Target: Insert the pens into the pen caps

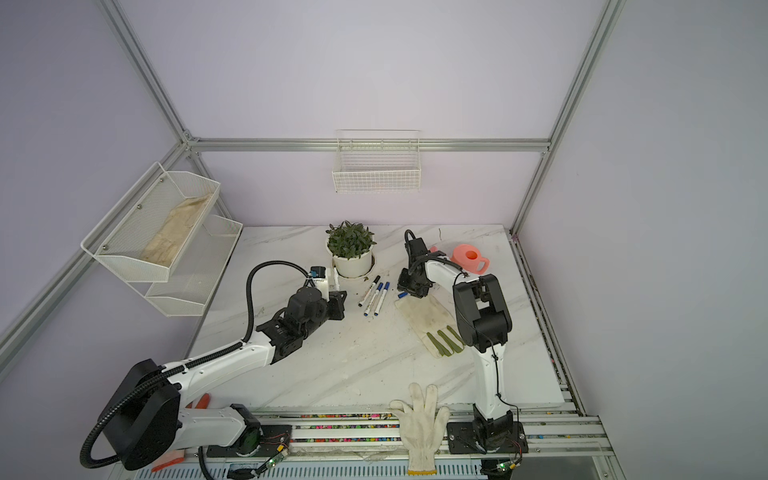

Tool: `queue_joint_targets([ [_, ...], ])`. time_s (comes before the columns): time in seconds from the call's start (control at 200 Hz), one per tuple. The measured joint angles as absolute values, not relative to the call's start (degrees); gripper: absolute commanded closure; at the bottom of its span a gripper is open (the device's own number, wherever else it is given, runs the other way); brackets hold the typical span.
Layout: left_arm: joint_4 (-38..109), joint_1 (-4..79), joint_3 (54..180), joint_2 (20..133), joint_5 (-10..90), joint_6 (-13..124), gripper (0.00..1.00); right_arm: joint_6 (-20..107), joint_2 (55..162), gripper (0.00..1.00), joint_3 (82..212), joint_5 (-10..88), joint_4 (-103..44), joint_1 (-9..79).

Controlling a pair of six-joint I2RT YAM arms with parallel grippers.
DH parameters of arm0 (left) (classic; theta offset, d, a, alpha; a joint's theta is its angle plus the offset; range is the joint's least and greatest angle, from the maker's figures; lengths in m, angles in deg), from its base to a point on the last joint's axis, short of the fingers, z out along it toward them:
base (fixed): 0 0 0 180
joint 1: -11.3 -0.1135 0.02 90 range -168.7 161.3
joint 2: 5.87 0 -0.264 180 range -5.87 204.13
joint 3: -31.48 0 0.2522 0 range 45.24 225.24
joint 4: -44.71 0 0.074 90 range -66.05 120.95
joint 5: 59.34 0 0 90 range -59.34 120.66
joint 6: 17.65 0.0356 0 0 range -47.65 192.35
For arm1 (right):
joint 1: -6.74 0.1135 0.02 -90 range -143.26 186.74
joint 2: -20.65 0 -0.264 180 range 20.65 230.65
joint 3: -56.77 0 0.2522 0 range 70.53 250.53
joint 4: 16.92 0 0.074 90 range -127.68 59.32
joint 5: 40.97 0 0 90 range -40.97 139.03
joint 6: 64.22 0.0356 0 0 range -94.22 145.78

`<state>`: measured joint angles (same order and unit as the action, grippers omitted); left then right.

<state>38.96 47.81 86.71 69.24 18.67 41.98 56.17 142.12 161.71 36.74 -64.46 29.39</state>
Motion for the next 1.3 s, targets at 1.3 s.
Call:
queue_joint_targets([
  [1.3,40.8,47.8,86.1,69.0,18.1,42.2,1.0,50.1,145.4,0.52,167.5,49.8,-70.2,34.5],
])
